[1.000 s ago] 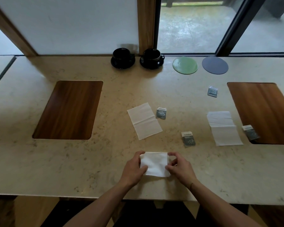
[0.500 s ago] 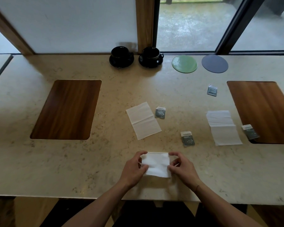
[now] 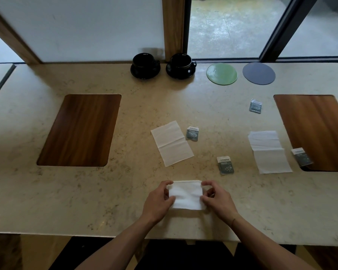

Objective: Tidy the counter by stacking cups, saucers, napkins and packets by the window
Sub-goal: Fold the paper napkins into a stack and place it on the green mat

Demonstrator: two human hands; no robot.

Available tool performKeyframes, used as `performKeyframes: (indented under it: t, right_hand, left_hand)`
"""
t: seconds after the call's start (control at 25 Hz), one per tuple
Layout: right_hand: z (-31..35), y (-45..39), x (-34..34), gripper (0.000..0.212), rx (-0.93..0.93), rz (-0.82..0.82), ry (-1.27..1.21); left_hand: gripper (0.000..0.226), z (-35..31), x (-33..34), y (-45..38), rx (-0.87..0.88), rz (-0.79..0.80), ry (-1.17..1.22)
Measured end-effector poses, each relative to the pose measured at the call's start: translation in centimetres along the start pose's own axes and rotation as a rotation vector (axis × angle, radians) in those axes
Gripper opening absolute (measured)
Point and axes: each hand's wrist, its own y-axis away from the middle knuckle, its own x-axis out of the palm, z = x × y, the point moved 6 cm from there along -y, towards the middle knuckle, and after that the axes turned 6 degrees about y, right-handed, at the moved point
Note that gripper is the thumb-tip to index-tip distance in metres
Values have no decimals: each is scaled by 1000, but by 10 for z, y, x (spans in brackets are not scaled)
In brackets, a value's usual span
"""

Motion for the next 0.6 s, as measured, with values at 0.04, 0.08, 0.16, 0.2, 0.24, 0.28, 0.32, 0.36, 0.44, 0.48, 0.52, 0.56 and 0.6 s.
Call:
performKeyframes:
  t: [0.04,0.08,0.16,0.2,0.24,0.28,0.32,0.36,0.44,0.48,0.52,0.56,0.6]
  right_hand:
    - [1,0,0,39,-6,-1,-2]
    - [1,0,-1,40,-15,-1,-3]
    - [1,0,-2,41,-37,-3,-4]
    - [1,1,-3,42,-49,-3,-6]
    - [2,1,-3,43,-61,-3,-11]
    - [3,2,-3,44,-73,-3,-21]
    - [5,2,-4,45,-84,-2,-35]
    - [6,3,-3,46,-93,-1,-46]
    - [7,5,-2,47,-95,1,-63]
    - [6,6,-2,47,-91,-1,-69]
    - [6,7,-1,47,-85,-4,-76]
    - [5,7,-1,47,-81,-11,-82]
    - [6,6,-1,47,-78,-19,-85]
  left_hand:
    - [47,0,-1,1,6,-4,6]
    - [47,-1,-2,1,15,-8,14]
    - [47,-1,-3,3,35,-14,36]
    - [47,-1,-4,3,43,-19,49]
    - [46,-1,-5,4,48,-25,61]
    - [46,-1,-6,4,51,-32,72]
    - [46,-2,-7,4,53,-38,83]
    - [45,-2,-7,5,56,-40,96]
    - [45,-2,-7,7,67,-35,122]
    - [44,-3,-7,9,73,-33,133]
    - [44,-2,-6,9,72,-36,141]
    - [44,-1,-6,10,64,-43,146]
    - [44,1,-7,9,49,-51,149]
